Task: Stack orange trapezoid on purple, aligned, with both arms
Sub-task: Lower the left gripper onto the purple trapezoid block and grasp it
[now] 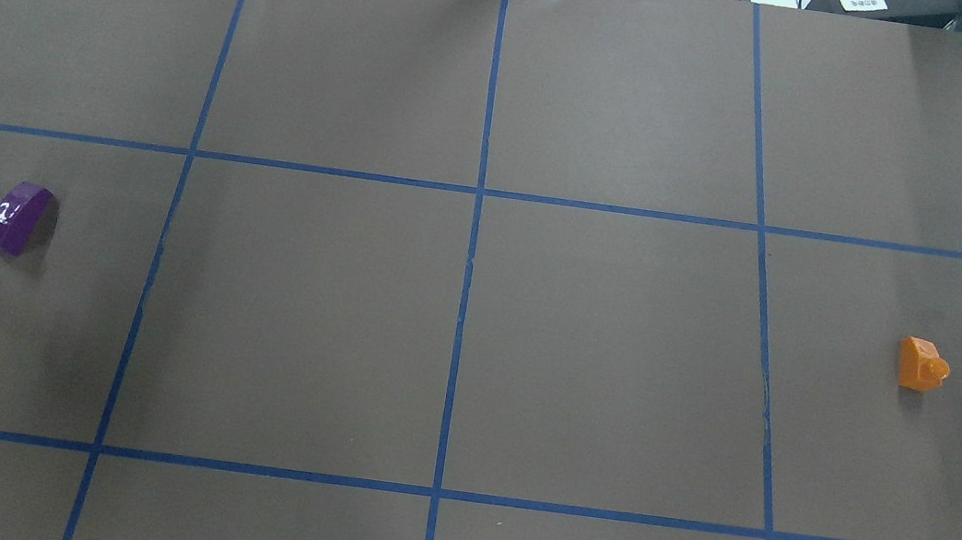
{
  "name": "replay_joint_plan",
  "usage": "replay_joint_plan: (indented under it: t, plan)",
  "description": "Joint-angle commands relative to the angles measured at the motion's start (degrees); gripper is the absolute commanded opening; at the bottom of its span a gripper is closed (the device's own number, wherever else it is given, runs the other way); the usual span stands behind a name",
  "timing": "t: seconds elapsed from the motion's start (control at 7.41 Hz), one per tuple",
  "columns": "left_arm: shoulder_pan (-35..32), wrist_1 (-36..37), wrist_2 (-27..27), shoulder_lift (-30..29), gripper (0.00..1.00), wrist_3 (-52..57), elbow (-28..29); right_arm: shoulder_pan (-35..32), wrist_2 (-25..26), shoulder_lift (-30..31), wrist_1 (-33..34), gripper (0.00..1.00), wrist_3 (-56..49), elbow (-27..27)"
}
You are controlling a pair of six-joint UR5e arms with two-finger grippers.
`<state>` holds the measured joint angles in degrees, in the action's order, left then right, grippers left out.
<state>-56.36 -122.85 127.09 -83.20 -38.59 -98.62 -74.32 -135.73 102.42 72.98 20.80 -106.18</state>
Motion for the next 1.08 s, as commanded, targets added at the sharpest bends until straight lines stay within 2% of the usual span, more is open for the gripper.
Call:
replay_joint_plan:
  t: [0.0, 0.27, 0.4, 0.54, 0.67, 0.81, 0.94]
  plan:
    - [4.2, -2.1, -4.6, -2.1, 1.0, -4.6, 2.5, 0.1, 0.0, 0.1, 0.0, 1.0, 0.0, 0.1]
    - [4.8, -2.3, -4.7, -4.0, 0.98, -4.2, 4.2, 0.0, 0.3, 0.2, 0.0, 1.0, 0.0, 0.1]
    - [4.9, -2.4, -4.7, -4.2, 0.82, -4.2, 4.4, 0.1, 0.3, 0.2, 0.0, 1.0, -0.1, 0.1]
    - [4.9, -2.3, -4.7, -4.8, 0.55, -4.1, 5.1, 0.1, 0.2, 0.2, 0.0, 1.0, 0.0, 0.1]
    - [4.8, -2.2, -4.7, -5.0, 0.22, -4.1, 5.1, 0.1, 0.2, 0.2, -0.1, 1.0, 0.0, 0.0]
    - [4.9, -2.2, -4.7, -5.0, 0.0, -4.1, 4.8, 0.1, 0.2, 0.2, -0.2, 1.0, 0.0, 0.0]
    - [4.9, -2.2, -4.7, -5.3, 0.0, -4.4, 4.1, 0.1, 0.2, 0.2, -0.2, 1.0, 0.0, 0.0]
